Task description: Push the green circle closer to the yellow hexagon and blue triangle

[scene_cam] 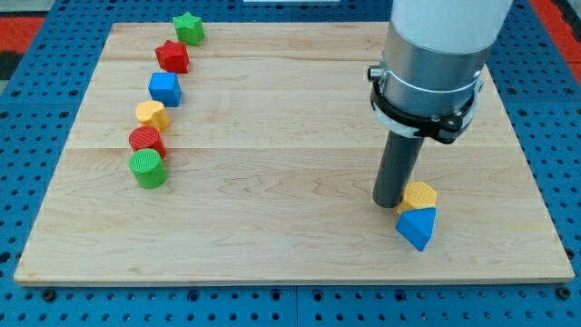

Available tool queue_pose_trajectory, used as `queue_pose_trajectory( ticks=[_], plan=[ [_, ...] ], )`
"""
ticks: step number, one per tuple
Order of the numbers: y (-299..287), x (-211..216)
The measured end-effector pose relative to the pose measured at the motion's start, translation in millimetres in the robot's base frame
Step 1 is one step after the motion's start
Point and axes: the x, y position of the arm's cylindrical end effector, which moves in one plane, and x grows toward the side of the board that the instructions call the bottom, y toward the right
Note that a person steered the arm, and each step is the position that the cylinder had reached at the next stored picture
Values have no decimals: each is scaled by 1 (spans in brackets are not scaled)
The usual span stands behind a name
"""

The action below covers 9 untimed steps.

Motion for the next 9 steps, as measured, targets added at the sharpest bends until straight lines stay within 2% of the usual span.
queue_pose_trajectory(
  ticks=[3,5,6,7,9],
  plan=[
    [-186,0],
    [-345,-6],
    [-374,-32],
    [-353,-51],
    [-279,-48]
  ],
)
